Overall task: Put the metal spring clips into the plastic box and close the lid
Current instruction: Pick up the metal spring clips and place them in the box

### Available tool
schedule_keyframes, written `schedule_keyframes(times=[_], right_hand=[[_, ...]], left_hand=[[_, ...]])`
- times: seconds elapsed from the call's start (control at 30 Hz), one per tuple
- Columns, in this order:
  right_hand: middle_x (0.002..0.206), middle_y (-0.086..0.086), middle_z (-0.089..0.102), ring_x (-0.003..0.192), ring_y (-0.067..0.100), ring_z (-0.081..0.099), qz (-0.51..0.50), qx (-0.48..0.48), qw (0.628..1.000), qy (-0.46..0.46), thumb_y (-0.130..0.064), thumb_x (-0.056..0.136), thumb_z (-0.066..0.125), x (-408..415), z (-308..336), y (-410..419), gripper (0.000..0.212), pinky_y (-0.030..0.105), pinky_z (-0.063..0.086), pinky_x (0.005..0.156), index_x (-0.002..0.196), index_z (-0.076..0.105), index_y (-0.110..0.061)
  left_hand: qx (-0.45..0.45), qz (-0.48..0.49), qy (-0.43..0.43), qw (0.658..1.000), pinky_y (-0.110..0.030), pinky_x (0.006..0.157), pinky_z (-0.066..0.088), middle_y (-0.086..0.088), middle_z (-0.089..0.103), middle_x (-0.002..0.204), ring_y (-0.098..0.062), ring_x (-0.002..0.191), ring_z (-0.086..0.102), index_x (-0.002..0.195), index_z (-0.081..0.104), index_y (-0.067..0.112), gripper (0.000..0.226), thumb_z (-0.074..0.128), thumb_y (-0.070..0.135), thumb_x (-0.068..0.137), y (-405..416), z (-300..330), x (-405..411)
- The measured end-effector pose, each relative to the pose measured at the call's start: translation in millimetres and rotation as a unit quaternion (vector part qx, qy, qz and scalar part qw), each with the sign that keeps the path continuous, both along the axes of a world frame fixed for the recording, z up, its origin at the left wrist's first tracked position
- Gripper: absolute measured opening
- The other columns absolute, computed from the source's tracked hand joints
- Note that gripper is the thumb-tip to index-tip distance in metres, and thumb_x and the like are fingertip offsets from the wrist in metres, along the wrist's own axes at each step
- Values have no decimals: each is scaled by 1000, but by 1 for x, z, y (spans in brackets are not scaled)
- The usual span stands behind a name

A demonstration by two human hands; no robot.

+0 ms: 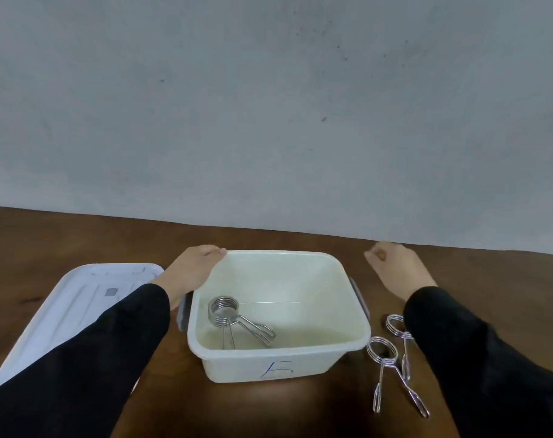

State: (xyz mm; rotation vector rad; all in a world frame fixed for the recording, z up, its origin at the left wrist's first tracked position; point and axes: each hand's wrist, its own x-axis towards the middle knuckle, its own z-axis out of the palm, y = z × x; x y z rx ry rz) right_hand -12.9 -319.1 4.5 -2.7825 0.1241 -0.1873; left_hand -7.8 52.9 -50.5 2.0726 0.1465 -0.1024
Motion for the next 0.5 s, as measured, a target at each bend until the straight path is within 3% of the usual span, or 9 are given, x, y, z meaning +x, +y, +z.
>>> schedule_keyframes(times=[0.17,0.33,0.5], right_hand=[[111,3,68,102,18,64,-61,-112,955,266,-34,91,65,-17,-64,-82,27,29,51,88,112,64,-16],[110,3,70,105,20,64,-75,-96,938,323,-41,89,68,-19,-77,-85,33,32,51,94,109,72,-15],[123,3,67,115,20,62,-103,-138,924,341,-42,91,64,-7,-83,-77,43,31,50,99,123,68,-13]], left_hand=[[8,6,1,1000,-35,94,45,-3,69,120,-23,112,61,121,71,16,39,50,41,101,-1,-1,0],[-27,20,3,999,-35,88,47,-1,72,111,-23,107,65,113,74,18,34,54,41,98,-2,-2,-2],[-40,30,6,999,-29,80,46,4,71,108,-20,102,63,110,74,20,30,55,40,99,-5,-1,-3]])
